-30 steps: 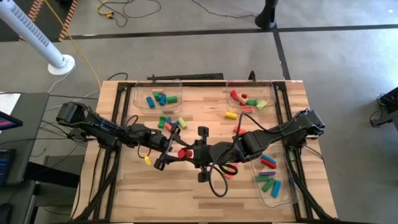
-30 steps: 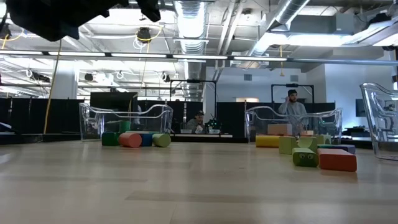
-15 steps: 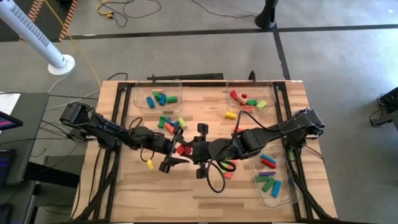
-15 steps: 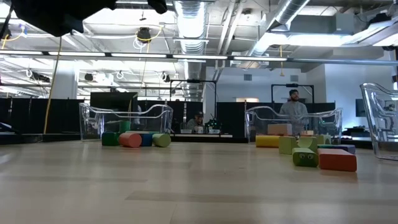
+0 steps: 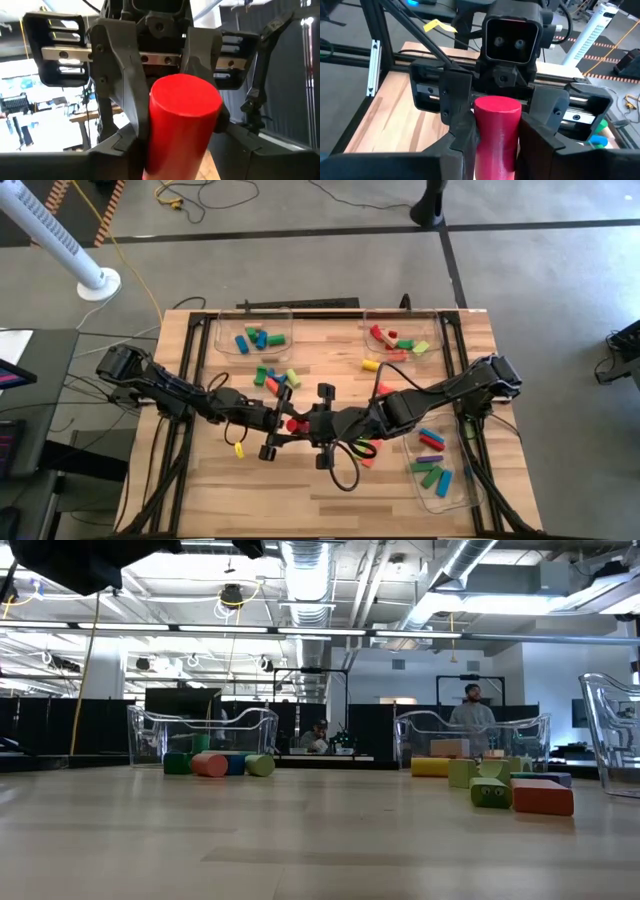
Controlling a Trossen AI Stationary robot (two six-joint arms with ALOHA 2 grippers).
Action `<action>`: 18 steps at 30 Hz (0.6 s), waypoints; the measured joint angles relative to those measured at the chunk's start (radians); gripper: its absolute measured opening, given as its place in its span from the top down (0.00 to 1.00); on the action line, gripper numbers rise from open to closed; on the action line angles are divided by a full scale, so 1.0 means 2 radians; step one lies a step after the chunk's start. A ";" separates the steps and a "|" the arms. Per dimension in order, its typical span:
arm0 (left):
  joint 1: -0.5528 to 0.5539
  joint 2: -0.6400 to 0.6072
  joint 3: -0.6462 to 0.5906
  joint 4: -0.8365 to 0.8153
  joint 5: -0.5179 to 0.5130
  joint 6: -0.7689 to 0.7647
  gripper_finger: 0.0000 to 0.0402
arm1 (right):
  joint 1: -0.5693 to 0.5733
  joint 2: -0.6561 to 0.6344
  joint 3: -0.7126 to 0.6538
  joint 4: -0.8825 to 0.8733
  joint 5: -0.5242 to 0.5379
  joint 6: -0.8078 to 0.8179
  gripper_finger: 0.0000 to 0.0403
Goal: Sort blocks by size
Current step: Put the red cylindrical block into the top left transparent bin
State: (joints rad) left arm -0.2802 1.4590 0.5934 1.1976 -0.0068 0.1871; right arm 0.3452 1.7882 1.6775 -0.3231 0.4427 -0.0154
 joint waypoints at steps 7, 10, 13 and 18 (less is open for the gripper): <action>0.000 -0.001 0.000 -0.014 -0.003 0.003 0.65 | -0.001 0.000 -0.005 0.007 0.000 -0.002 0.64; 0.000 -0.001 0.000 -0.016 -0.003 0.009 0.69 | -0.001 0.000 -0.005 0.007 0.000 -0.001 0.63; 0.000 -0.001 0.000 -0.018 -0.003 0.010 0.70 | 0.000 0.000 -0.005 0.007 0.000 -0.002 0.62; 0.000 -0.001 0.000 -0.032 -0.008 0.008 0.70 | 0.000 0.000 -0.005 0.005 0.001 -0.004 0.62</action>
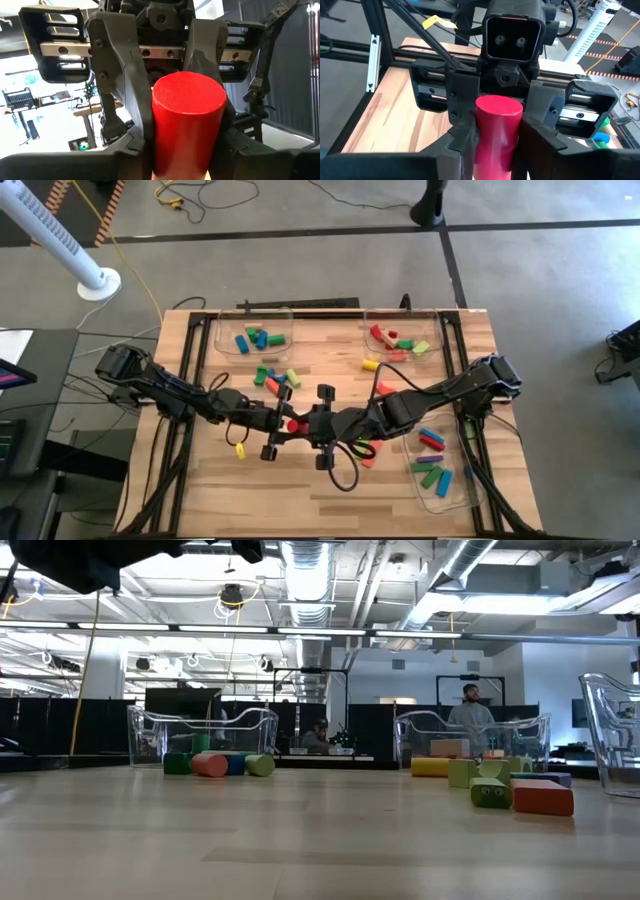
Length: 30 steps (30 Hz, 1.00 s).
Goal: Sort blocks by size
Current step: Put the red cylindrical block into the top left transparent bin
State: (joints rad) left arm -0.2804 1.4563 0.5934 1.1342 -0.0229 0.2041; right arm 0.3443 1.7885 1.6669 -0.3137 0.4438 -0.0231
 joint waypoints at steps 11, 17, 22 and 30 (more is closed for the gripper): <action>0.000 0.000 0.000 -0.019 0.000 0.003 0.70 | 0.000 0.000 0.000 -0.001 0.001 -0.002 0.61; 0.000 -0.002 0.000 -0.042 -0.001 0.002 0.70 | 0.000 0.000 0.001 0.013 0.007 -0.008 0.46; 0.000 -0.028 -0.001 -0.079 0.000 0.005 0.70 | 0.002 -0.006 0.002 0.007 0.045 -0.020 0.34; -0.001 -0.103 0.000 -0.203 -0.040 0.035 0.70 | 0.013 -0.027 0.002 -0.054 0.086 -0.025 0.32</action>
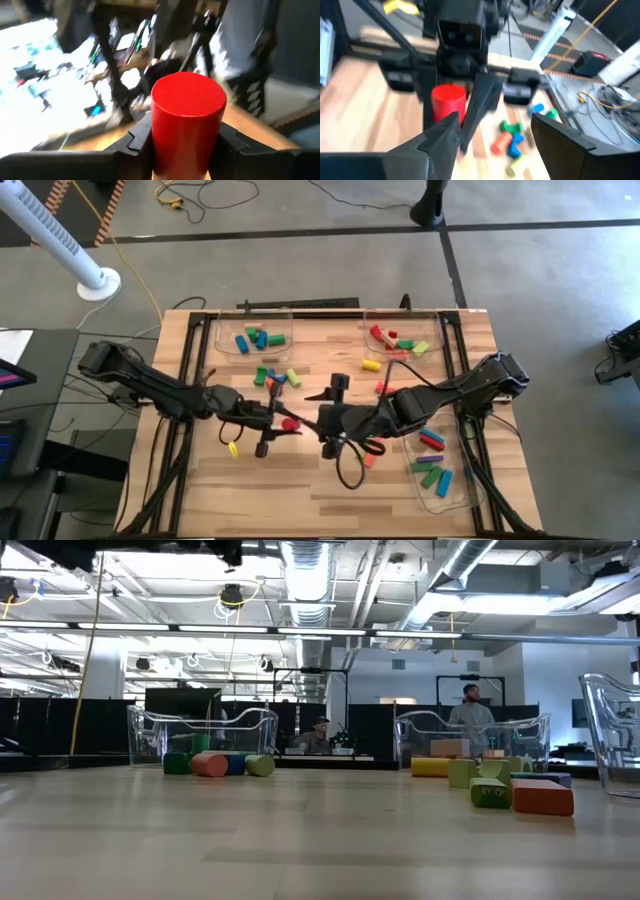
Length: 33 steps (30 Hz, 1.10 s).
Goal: Sort blocks by size
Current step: Put the red cylindrical block into the top left transparent bin
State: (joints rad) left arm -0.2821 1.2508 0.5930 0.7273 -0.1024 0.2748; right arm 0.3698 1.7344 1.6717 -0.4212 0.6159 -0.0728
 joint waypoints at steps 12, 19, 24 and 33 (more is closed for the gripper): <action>0.067 -0.187 0.000 -0.279 -0.140 0.005 0.70 | 0.000 0.002 -0.001 -0.107 0.007 0.010 0.32; 0.143 -0.235 0.000 -0.380 -0.143 -0.027 0.70 | 0.001 0.002 -0.001 -0.106 0.006 0.010 0.32; 0.189 -0.237 0.000 -0.412 -0.142 -0.031 0.70 | 0.001 0.002 -0.001 -0.104 0.006 0.010 0.32; 0.302 -0.225 -0.004 -0.438 -0.141 -0.034 0.70 | -0.007 0.002 -0.001 -0.103 0.005 0.010 0.32</action>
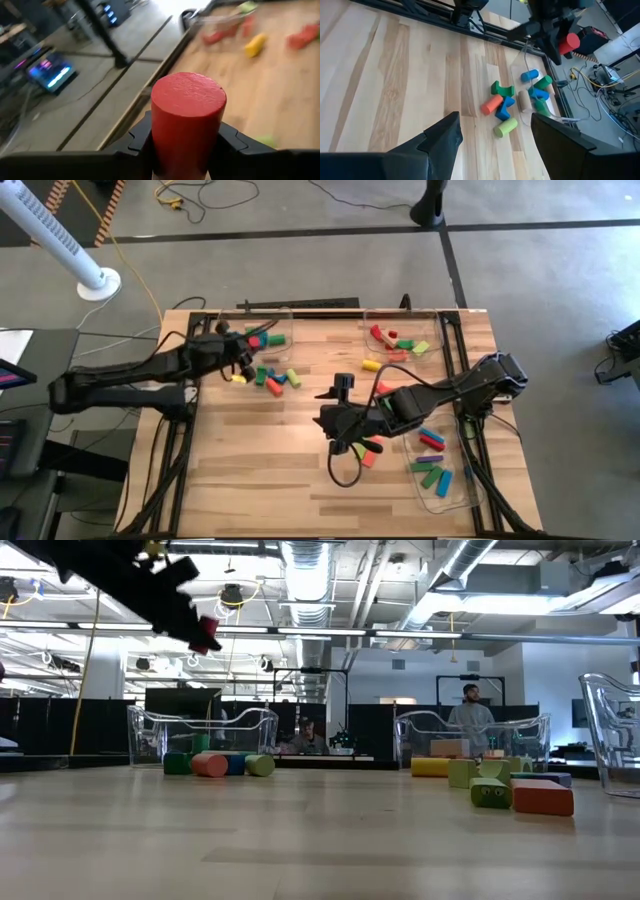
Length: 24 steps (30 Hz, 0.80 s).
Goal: Sort blocks by size
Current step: Put the red cylindrical block into the top left transparent bin
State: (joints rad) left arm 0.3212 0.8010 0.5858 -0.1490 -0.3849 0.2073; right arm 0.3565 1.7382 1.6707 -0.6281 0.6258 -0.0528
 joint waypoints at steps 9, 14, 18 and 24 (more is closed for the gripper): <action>0.097 0.037 -0.001 -0.017 0.051 0.003 0.70 | -0.003 0.000 0.000 0.000 0.000 0.000 0.32; 0.127 0.060 -0.001 -0.005 0.059 0.017 0.70 | -0.003 0.000 0.000 0.000 0.000 0.000 0.32; 0.154 0.085 -0.001 0.002 0.060 0.027 0.70 | -0.003 0.000 0.000 0.000 0.000 0.000 0.32; 0.194 0.129 -0.001 0.026 0.085 0.025 0.70 | -0.003 0.000 0.000 0.000 0.000 0.000 0.32</action>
State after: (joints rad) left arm 0.7091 1.0587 0.5843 -0.0967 -0.2154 0.2568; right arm 0.3508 1.7386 1.6707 -0.6281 0.6258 -0.0525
